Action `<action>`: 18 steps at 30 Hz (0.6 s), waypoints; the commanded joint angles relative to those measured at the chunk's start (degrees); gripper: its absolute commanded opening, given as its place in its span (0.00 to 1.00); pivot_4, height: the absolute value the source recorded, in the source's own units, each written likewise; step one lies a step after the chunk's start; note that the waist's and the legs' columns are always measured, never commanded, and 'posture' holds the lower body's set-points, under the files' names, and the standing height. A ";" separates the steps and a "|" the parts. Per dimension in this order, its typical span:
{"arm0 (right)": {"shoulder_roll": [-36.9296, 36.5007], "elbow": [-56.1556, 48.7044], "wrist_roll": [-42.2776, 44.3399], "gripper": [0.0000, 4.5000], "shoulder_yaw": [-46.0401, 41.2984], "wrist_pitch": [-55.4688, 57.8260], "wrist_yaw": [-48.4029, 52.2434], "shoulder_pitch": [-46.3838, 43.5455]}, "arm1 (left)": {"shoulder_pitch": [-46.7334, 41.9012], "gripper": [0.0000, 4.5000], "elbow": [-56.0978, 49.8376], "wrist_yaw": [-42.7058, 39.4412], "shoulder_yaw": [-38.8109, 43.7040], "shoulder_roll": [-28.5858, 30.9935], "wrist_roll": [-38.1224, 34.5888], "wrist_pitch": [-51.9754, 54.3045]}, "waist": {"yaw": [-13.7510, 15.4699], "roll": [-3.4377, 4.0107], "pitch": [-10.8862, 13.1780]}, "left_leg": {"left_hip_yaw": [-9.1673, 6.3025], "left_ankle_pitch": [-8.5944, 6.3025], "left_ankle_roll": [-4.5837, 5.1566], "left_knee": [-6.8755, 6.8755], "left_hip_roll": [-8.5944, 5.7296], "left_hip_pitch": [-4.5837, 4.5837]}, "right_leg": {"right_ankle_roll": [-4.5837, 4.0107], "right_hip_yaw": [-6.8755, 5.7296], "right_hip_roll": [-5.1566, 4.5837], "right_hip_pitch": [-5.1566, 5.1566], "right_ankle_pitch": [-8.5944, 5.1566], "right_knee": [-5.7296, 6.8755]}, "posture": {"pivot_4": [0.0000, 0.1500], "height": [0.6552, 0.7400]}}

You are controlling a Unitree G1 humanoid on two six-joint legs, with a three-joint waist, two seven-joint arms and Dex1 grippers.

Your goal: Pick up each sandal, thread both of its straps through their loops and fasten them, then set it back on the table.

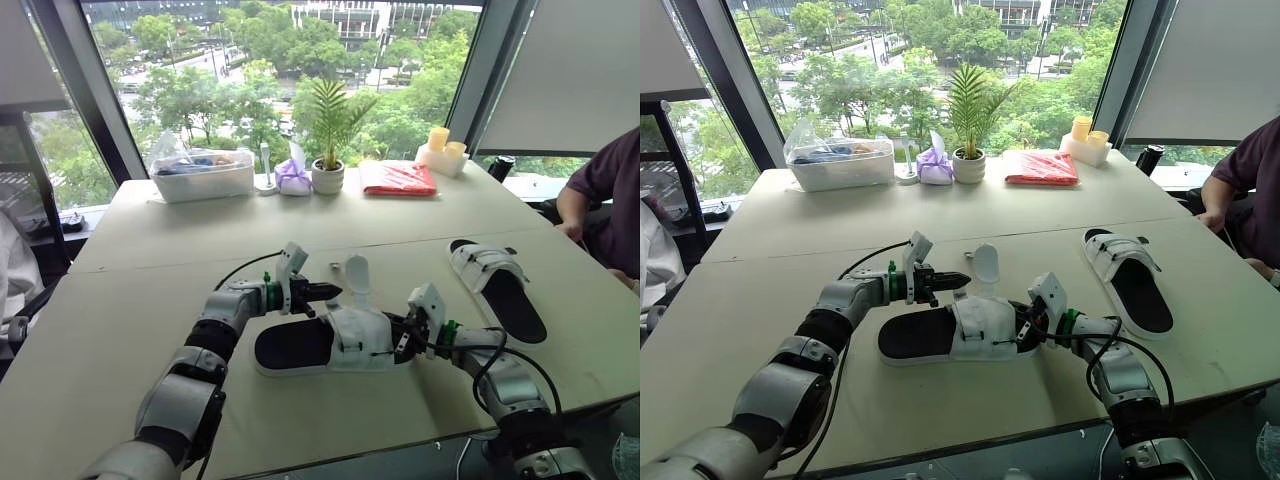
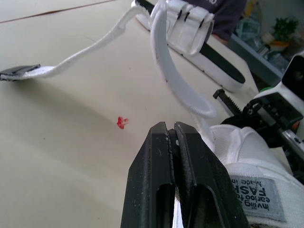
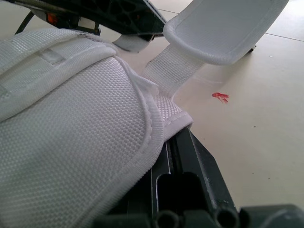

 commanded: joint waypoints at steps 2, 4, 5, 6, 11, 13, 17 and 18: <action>0.57 2.71 -1.85 0.00 2.11 1.92 -0.95 1.88 | 1.08 0.07 -1.26 -0.30 -1.52 -0.32 3.00 -2.04 | -0.01 -0.01 0.00 | 0.00 0.00 0.00 0.00 0.00 0.00 | -0.01 0.00 0.00 0.00 0.00 0.00 | 1.00 0.99; 0.66 2.70 -1.91 0.00 2.17 1.80 -1.00 1.94 | 1.65 0.23 -2.37 -0.90 -1.69 -0.39 3.27 -1.83 | -0.02 -0.01 0.00 | 0.00 0.00 0.00 0.00 0.00 0.00 | -0.01 0.00 0.00 0.00 0.00 0.00 | 1.00 0.99; 0.69 2.72 -1.93 0.00 2.20 1.76 -1.00 1.92 | 1.82 0.32 -2.72 -0.69 -1.62 -0.37 3.53 -1.76 | -0.01 -0.01 0.00 | 0.00 0.00 0.00 -0.01 0.00 0.00 | -0.01 0.00 0.00 0.00 0.00 0.00 | 1.00 0.99; 0.70 2.73 -1.95 0.00 2.22 1.74 -1.00 1.91 | 1.94 0.44 -2.98 -0.50 -1.52 -0.35 3.75 -1.70 | -0.01 -0.02 0.01 | 0.00 0.00 0.00 -0.02 0.00 -0.01 | -0.01 0.00 0.00 -0.01 -0.01 0.00 | 1.00 0.99; 1.05 3.35 -2.22 0.00 2.53 1.30 -0.98 1.48 | 0.92 0.99 -2.29 0.17 0.91 1.47 3.42 -1.26 | -0.02 -0.03 0.00 | 0.00 0.00 0.00 -0.02 0.00 -0.01 | 0.00 0.00 0.00 -0.02 0.00 -0.01 | 1.00 0.99; 1.05 3.56 -2.27 0.00 2.51 1.14 -0.96 1.24 | -0.28 0.99 -1.91 0.96 3.28 2.15 2.27 -0.27 | -0.03 -0.03 0.00 | 0.00 0.00 0.00 -0.02 0.00 -0.01 | 0.01 0.00 0.00 -0.02 0.00 0.00 | 1.00 0.99; 1.02 4.13 -2.36 0.00 2.36 0.71 -1.01 0.84 | -2.39 0.99 -3.36 0.51 7.46 2.65 -1.30 3.62 | -0.07 -0.08 0.03 | 0.00 0.00 0.01 -0.01 0.00 -0.04 | 0.05 0.00 0.00 -0.05 0.03 0.01 | 1.00 0.99; 1.09 4.49 -2.44 0.00 2.31 0.42 -1.13 0.60 | -2.60 0.99 -5.10 -0.04 8.95 2.33 -3.64 6.75 | -0.07 -0.09 0.03 | 0.00 0.00 0.00 0.00 0.00 -0.04 | 0.08 0.00 0.00 -0.05 0.05 0.02 | 1.00 0.99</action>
